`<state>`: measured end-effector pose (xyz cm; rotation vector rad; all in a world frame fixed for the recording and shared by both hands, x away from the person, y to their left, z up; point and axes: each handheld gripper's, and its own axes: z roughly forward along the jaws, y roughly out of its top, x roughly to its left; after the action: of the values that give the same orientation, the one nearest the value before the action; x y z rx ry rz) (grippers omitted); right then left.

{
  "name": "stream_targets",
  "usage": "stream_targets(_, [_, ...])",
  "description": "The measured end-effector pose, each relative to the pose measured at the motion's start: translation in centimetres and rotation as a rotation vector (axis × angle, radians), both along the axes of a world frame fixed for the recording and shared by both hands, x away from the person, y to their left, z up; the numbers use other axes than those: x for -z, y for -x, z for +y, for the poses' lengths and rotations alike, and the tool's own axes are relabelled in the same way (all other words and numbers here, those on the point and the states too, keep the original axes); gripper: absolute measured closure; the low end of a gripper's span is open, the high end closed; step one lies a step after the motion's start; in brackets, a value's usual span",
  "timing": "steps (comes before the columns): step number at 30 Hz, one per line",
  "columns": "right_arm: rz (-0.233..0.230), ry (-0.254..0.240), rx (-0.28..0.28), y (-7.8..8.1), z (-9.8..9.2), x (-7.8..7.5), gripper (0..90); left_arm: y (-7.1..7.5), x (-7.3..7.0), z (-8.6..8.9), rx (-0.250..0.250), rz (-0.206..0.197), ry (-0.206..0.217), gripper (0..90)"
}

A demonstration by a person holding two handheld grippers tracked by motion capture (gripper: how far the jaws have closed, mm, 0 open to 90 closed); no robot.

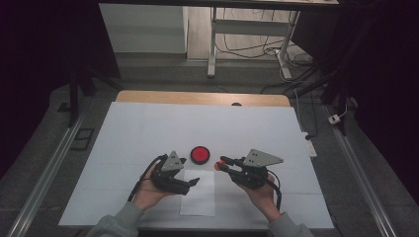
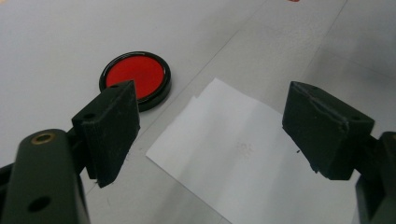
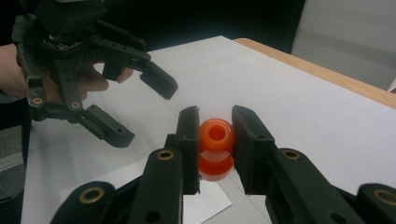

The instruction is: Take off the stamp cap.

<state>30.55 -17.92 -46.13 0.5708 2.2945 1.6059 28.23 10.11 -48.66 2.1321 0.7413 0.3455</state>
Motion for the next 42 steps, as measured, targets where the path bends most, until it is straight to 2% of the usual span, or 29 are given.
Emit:
stream_targets(18, [0.01,0.001,-0.009,0.1,0.3,0.2,71.9,-0.3,-0.3,-2.5,0.051,-0.008,-0.003,19.4])
stream_targets(42, [0.021,0.004,-0.025,0.1,0.7,0.3,71.9,-0.6,-0.5,-4.5,0.079,-0.039,0.007,21.2])
